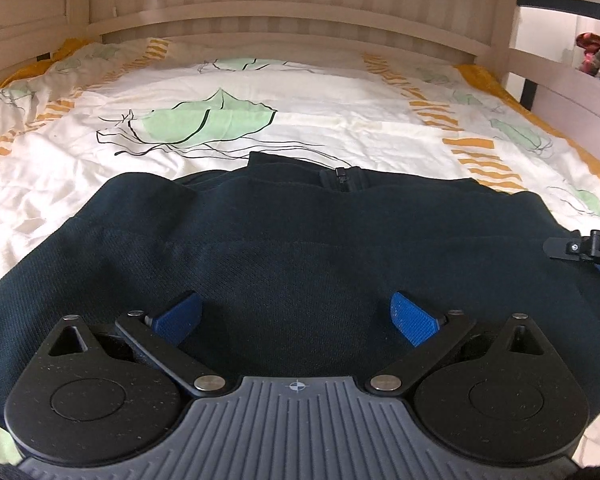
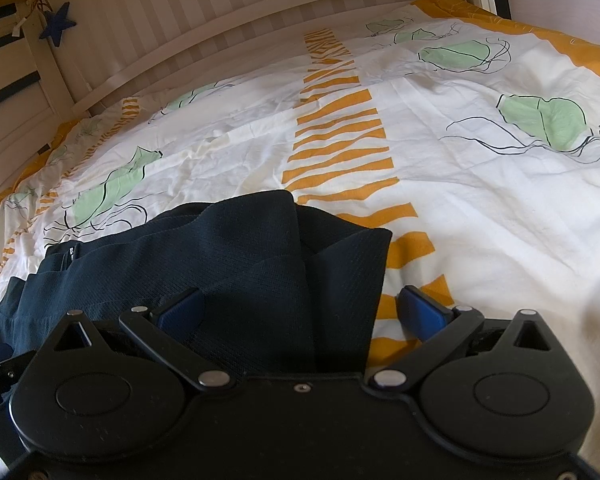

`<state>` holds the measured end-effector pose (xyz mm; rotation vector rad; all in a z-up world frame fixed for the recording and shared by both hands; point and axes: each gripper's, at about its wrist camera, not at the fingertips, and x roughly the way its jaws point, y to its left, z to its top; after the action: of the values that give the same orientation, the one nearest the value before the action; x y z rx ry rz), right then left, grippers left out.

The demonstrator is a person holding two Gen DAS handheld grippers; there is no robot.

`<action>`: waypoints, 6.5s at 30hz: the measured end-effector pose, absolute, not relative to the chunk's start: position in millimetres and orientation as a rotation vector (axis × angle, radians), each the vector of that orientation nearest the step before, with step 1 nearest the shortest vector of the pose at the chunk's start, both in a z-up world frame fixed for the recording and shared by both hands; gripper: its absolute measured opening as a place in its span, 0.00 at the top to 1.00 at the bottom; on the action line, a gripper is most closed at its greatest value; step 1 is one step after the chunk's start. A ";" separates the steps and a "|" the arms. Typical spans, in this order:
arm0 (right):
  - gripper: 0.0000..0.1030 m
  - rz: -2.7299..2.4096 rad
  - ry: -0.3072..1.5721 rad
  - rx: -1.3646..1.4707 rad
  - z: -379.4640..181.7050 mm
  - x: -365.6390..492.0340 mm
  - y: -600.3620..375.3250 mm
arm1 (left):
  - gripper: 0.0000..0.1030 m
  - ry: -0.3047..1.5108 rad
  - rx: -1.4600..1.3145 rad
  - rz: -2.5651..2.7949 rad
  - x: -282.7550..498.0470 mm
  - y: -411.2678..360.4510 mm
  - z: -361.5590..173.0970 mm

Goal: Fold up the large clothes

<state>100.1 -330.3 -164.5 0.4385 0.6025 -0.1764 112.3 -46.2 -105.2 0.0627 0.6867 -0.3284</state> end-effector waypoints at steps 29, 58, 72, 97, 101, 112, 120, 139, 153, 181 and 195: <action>0.01 -0.176 0.603 0.440 -164.9 99.8 -330.4 | 0.77 0.566 0.145 -0.353 64.8 -53.2 -111.1; 0.47 0.133 0.832 0.975 -174.8 68.4 -362.7 | 0.77 0.610 0.102 -0.342 71.8 -49.2 -103.6; 0.69 0.154 0.721 0.877 -141.3 56.5 -353.3 | 0.78 0.627 0.124 -0.429 47.1 -59.9 -100.4; 0.73 0.604 0.785 0.619 -46.1 168.8 -150.9 | 0.80 0.716 -0.110 -0.447 55.2 13.7 -82.7; 0.73 0.646 0.864 0.597 -67.5 189.7 -114.2 | 0.80 0.728 -0.121 -0.417 49.6 47.6 -69.1; 0.52 0.687 0.952 0.609 -118.3 215.3 -72.1 | 0.80 0.736 -0.113 -0.388 23.6 78.6 -44.5; 0.23 0.829 0.766 0.665 -68.7 195.2 -94.2 | 0.79 0.572 -0.012 -0.521 9.5 48.8 -18.3; 0.71 0.389 0.579 0.391 -51.8 156.9 -168.2 | 0.85 0.662 -0.011 -0.362 91.2 51.6 -80.6; 0.78 0.353 0.688 0.149 -83.1 255.8 -104.1 | 0.85 0.657 -0.025 -0.366 91.1 54.6 -80.1; 0.10 0.302 0.533 0.188 -74.5 228.2 -115.0 | 0.13 0.540 -0.050 -0.368 84.5 56.9 -46.1; 0.00 0.083 0.481 0.277 -49.9 154.5 -146.9 | 0.00 0.485 -0.007 -0.290 76.5 54.3 -3.6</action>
<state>154.5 -146.9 -49.9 0.2767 0.4807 0.0826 76.5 54.3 -3.6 -0.0072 0.4853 -0.2898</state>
